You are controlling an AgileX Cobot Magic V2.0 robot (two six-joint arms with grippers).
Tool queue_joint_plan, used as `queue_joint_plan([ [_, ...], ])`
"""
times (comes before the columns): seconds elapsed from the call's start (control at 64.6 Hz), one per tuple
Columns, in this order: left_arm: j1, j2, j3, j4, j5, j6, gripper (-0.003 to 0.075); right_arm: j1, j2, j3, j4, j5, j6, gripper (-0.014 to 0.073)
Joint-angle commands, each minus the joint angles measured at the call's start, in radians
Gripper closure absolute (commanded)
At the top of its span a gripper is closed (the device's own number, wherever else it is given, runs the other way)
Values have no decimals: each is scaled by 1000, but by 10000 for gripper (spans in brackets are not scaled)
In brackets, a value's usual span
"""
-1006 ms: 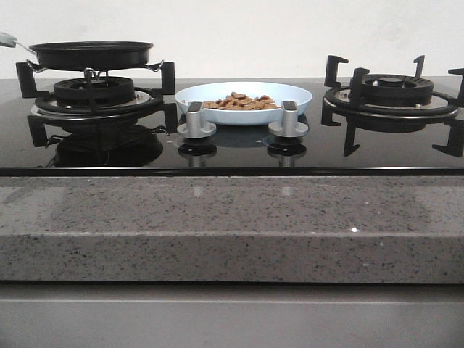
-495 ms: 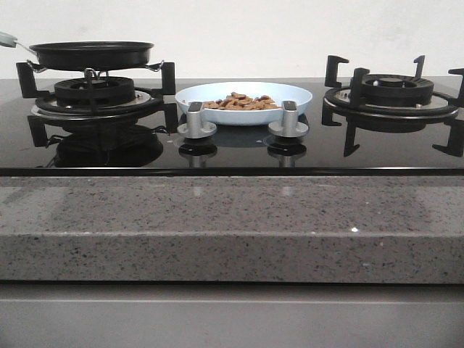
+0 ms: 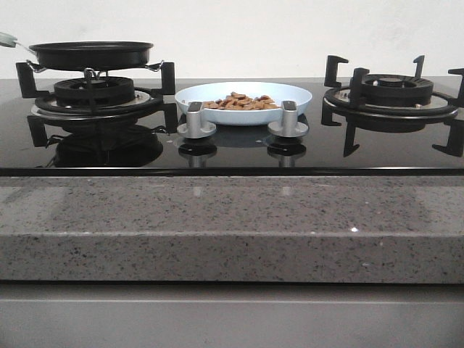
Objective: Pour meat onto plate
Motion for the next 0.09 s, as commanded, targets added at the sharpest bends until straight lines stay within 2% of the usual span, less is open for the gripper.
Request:
queue_joint_plan([
  [0.0, -1, -18, 6, -2, -77, -3, 741, -6, -17, -5, -7, -92, -1, 663],
  [0.077, -1, -18, 6, -2, -77, -3, 741, -6, -17, -5, -7, -92, -1, 663],
])
